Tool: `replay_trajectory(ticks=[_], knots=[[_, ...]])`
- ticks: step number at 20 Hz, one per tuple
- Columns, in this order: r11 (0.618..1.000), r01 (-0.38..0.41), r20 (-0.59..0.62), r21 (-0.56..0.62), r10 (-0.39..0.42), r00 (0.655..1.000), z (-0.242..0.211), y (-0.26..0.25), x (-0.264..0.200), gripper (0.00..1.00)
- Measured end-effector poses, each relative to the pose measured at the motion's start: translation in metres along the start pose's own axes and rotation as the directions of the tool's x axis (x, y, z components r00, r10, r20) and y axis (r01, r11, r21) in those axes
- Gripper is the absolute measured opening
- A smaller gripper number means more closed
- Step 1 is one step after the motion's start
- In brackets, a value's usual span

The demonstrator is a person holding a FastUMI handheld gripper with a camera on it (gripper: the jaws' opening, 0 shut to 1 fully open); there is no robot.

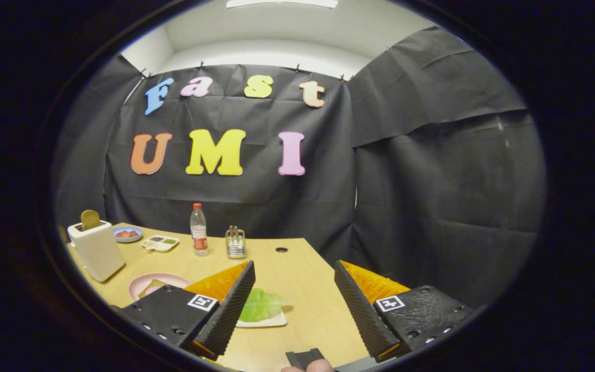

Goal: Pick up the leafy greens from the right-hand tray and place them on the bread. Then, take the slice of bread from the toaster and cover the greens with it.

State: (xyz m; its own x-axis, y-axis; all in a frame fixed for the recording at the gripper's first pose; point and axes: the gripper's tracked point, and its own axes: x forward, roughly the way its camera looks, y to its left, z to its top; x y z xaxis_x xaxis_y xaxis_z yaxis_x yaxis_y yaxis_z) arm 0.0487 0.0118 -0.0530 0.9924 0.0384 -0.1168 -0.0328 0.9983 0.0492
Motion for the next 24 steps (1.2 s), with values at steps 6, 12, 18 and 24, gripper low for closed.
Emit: replay_trajectory(ticks=[6,12,18,24], knots=[[0.999,-0.018,-0.11,0.047,0.023,0.994,-0.044,-0.001,0.035,0.95],[0.985,-0.034,-0.303,0.172,0.086,0.949,-0.097,0.002,0.07,0.94],[0.91,0.05,-0.45,0.412,0.155,0.88,-0.135,0.012,0.108,0.96],[0.828,0.157,-0.514,0.539,0.176,0.84,-0.157,0.022,0.135,0.96]])
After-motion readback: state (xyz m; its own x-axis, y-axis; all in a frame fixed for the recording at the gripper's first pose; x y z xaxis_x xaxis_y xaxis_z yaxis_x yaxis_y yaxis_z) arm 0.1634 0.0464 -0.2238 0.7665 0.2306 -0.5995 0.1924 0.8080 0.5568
